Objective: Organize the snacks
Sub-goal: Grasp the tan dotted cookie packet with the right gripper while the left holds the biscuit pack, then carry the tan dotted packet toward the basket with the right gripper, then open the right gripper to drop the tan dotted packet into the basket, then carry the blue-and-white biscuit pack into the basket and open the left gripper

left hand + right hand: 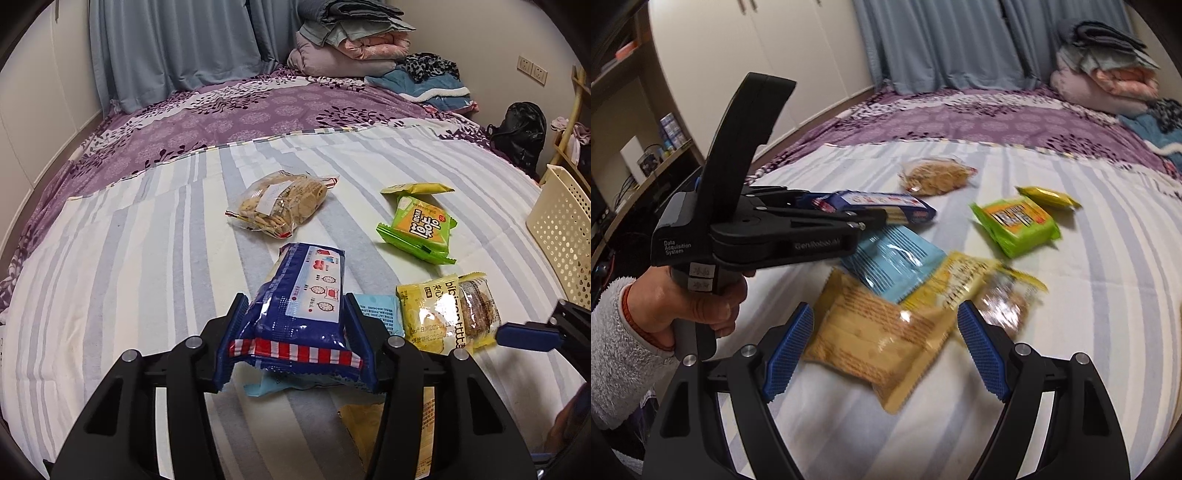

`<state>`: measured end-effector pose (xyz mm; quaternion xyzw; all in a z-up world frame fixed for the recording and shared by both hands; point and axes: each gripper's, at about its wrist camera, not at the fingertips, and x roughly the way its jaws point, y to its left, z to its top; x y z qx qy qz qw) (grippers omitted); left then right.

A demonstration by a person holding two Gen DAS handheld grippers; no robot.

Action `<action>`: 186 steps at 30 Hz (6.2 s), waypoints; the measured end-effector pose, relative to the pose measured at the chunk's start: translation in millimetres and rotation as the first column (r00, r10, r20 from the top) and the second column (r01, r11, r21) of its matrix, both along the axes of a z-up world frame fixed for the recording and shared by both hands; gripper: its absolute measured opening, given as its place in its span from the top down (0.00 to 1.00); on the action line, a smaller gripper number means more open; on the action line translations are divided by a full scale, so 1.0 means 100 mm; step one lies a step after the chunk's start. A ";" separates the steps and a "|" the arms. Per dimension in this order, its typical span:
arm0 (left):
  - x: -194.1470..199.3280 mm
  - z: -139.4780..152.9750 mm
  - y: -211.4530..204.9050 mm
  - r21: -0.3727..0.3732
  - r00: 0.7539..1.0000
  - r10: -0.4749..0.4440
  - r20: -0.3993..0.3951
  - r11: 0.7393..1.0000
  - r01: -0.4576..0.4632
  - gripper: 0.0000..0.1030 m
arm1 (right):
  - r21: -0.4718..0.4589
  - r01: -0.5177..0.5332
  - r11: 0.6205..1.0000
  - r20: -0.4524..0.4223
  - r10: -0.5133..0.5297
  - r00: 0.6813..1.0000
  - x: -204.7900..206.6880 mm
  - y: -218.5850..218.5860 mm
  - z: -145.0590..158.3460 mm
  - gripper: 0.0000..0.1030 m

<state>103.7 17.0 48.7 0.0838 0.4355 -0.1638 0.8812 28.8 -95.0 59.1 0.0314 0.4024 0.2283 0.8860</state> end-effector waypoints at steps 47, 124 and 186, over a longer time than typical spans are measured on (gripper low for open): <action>0.30 0.02 -0.19 0.028 0.997 -0.069 -0.039 0.997 0.070 0.18 | -0.104 -0.068 0.992 -0.109 0.056 0.992 -0.42 -0.06 -0.22 0.47; -1.03 1.07 -0.95 -0.002 0.968 -0.172 0.182 0.984 0.175 0.56 | 0.136 0.497 0.857 0.215 -0.515 0.830 -1.53 -2.17 0.84 0.49; -1.35 1.26 -2.82 -0.061 0.843 -0.516 0.151 0.846 0.529 0.56 | -0.213 0.669 0.712 0.174 -0.646 0.743 -1.44 -2.94 0.68 0.24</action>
